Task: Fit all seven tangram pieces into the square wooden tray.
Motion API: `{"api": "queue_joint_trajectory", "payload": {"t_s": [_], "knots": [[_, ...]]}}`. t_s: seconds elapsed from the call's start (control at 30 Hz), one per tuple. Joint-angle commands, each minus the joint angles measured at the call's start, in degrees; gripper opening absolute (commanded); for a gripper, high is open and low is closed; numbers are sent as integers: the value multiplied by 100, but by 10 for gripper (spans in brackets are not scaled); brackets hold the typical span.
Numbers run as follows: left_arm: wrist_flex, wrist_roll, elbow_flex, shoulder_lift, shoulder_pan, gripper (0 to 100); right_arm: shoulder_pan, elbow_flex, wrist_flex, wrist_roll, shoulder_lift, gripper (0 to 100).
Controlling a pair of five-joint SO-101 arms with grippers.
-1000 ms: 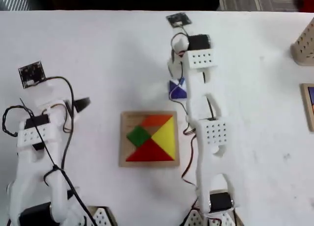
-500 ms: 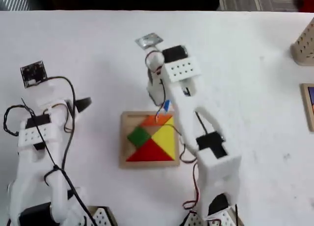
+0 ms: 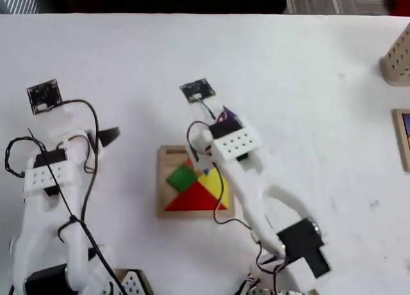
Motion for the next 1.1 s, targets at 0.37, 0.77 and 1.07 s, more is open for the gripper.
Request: {"api": "queue_joint_trajectory", "payload": {"t_s": [0.37, 0.77, 1.07], "knots": [[-290, -53, -114, -215, 40, 378, -611, 0, -57, -2215, -312, 20], [-299, -193, -114, -207, 66, 378, -1508, 791, -611, -2171, -321, 25], [-299, -193, -114, -207, 66, 378, -2018, 826, -620, -2189, -312, 240]]}}
